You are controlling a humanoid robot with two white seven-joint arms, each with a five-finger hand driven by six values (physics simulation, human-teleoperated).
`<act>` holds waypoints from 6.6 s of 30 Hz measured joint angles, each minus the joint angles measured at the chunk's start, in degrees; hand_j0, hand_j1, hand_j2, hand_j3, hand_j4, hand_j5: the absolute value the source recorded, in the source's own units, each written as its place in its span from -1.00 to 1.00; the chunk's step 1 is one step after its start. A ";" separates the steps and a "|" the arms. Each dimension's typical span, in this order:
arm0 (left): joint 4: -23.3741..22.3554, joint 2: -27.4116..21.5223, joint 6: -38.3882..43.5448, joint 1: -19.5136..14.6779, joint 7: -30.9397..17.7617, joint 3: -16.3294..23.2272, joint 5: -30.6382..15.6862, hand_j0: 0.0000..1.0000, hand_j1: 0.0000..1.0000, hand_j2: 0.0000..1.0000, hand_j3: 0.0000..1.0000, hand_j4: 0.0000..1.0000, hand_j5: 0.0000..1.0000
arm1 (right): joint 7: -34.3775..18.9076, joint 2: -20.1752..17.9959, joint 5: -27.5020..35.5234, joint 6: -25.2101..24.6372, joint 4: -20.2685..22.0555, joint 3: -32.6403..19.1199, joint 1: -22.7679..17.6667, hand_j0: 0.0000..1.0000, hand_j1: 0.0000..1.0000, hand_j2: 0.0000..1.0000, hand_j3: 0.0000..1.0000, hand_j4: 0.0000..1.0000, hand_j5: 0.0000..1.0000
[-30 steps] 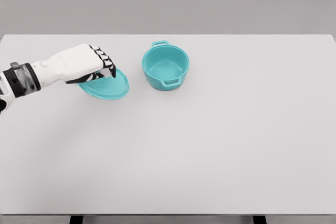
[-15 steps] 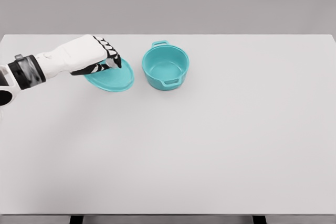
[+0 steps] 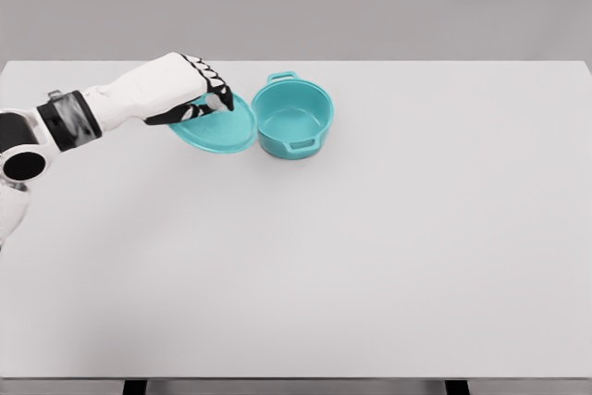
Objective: Cover the pot with left arm
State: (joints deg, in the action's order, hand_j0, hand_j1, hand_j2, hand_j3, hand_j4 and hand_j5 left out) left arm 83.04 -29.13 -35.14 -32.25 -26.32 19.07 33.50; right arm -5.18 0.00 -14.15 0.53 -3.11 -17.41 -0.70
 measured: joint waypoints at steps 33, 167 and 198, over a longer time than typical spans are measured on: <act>-10.95 12.17 0.01 -5.36 -0.42 0.12 0.98 0.00 0.00 0.00 0.00 0.00 0.00 | 0.00 0.00 0.00 0.00 0.00 0.00 0.00 1.00 1.00 1.00 1.00 1.00 1.00; -30.56 20.44 0.00 -14.15 -0.52 1.00 1.87 1.00 1.00 1.00 1.00 1.00 1.00 | 0.00 0.00 0.00 0.00 0.00 0.00 0.00 1.00 1.00 1.00 1.00 1.00 1.00; -30.41 19.70 0.00 -17.49 -0.53 1.17 3.46 1.00 1.00 1.00 1.00 1.00 1.00 | 0.00 0.00 0.00 0.00 0.00 0.00 0.00 1.00 1.00 1.00 1.00 1.00 1.00</act>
State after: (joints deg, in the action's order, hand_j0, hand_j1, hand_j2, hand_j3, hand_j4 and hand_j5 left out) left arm 52.62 -9.43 -35.14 -49.75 -26.84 20.24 36.96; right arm -5.18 0.00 -14.15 0.53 -3.11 -17.41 -0.70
